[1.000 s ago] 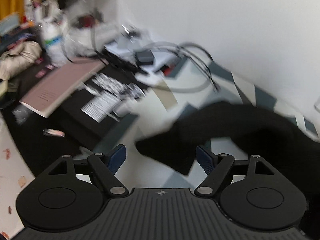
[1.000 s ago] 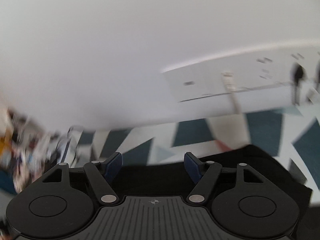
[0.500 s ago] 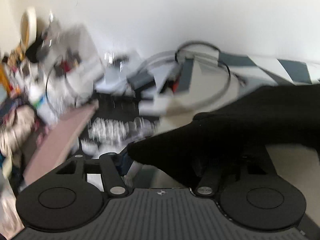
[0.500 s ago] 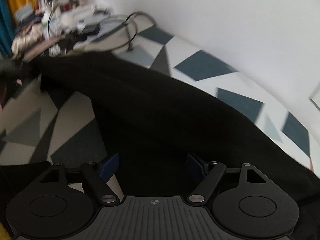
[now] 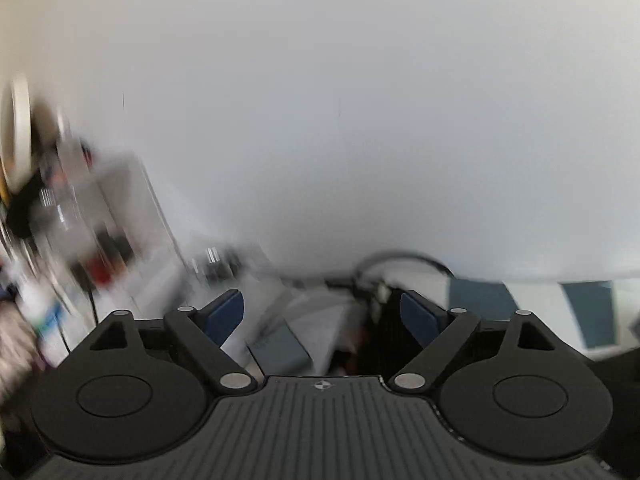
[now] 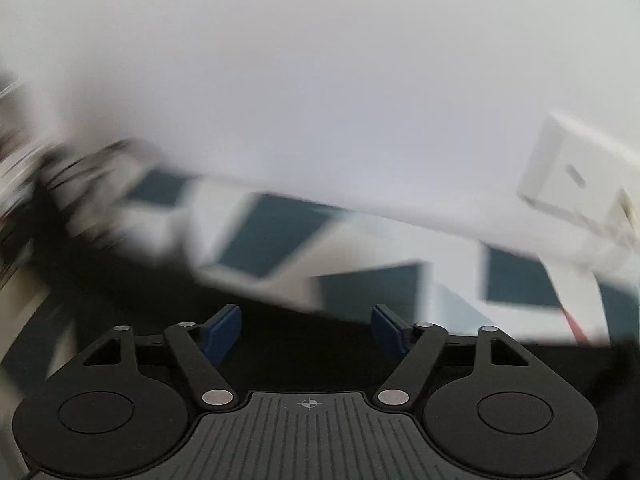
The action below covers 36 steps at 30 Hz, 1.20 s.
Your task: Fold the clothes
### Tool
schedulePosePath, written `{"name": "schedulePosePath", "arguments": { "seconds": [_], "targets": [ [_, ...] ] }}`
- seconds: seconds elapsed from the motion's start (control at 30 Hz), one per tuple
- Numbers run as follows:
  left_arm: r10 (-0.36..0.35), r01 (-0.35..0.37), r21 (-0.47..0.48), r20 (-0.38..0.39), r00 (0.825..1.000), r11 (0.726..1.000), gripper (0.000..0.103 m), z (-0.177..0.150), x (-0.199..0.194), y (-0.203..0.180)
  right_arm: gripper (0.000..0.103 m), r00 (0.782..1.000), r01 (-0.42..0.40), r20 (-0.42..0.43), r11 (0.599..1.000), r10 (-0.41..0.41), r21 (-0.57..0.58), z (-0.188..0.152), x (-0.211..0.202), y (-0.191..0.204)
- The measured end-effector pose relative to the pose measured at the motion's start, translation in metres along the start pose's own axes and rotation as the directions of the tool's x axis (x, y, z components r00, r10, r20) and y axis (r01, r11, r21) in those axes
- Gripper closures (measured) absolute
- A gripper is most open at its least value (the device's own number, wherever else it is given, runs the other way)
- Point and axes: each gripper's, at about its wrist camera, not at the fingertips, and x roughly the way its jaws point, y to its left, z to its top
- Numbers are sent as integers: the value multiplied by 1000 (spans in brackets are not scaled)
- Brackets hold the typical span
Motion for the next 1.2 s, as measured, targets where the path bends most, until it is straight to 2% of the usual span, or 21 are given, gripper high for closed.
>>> {"name": "schedulePosePath", "arguments": {
  "seconds": [0.07,0.13,0.2,0.27,0.33,0.37,0.4,0.5,0.6,0.67,0.73,0.83,0.9,0.93,1.0,1.03,1.07,1.1,1.13,1.17,1.2],
  "targets": [
    [-95,89,-84,-71,993,993,15,-21,1,12,33,997,-75,-17,990,74,-122,-14,-7,33],
    [-187,159,-191,-141,972,969,15,-42,9,22,33,991,-131,-42,966,124,-223,-27,-10,63],
    [-236,177,-285,-187,954,942,15,-57,20,31,34,989,-147,-71,947,133,-285,-37,-1,86],
    [-277,182,-379,-213,937,907,15,-70,30,40,40,986,-159,-101,931,133,-328,-45,10,103],
    [-309,177,-474,-217,926,863,15,-79,38,49,51,984,-160,-132,933,123,-323,-47,25,107],
    [-331,183,-514,-211,920,838,15,-82,41,53,52,982,-163,-147,936,122,-311,-46,32,106],
    [-353,192,-550,-202,914,813,15,-84,44,58,60,980,-170,-147,945,133,-280,-42,34,101],
    [-457,250,-648,-170,873,719,15,-94,50,62,95,975,-200,-123,968,182,-153,-28,33,78],
    [-543,294,-716,-140,828,633,15,-105,53,54,98,950,-292,-106,956,293,30,-15,28,37],
    [-581,305,-756,-120,805,579,15,-110,60,46,98,923,-363,-85,922,376,136,-7,18,14],
    [-617,314,-793,-98,781,523,15,-116,66,38,98,895,-425,-57,883,443,199,-1,8,-5],
    [-658,326,-850,-31,752,413,15,-125,74,25,98,851,-505,0,820,524,268,3,-8,-31],
    [-674,308,-875,-28,738,374,15,-131,81,15,98,827,-543,23,788,562,289,2,-16,-45],
    [-676,294,-885,-31,736,361,15,-134,85,10,98,817,-557,23,777,577,293,3,-16,-48],
    [-655,281,-893,-20,755,351,17,-136,86,4,98,803,-573,-8,776,596,264,-2,-20,-47],
    [-638,286,-894,0,770,345,26,-135,84,3,98,800,-575,-33,783,599,237,-5,-23,-45],
    [-621,291,-890,11,784,351,52,-134,82,3,98,801,-573,-64,794,595,204,-8,-25,-40],
    [-599,280,-883,-2,801,376,67,-131,79,3,97,802,-570,-97,804,589,168,-11,-27,-34],
    [-567,264,-871,-21,823,416,93,-128,76,4,93,805,-566,-123,814,580,132,-14,-29,-28],
    [-538,257,-858,-27,842,446,95,-126,71,7,89,810,-559,-144,823,568,98,-16,-30,-21],
    [-504,253,-842,-25,863,476,95,-123,62,10,71,816,-552,-162,831,555,66,-18,-32,-14]
  ]
}}
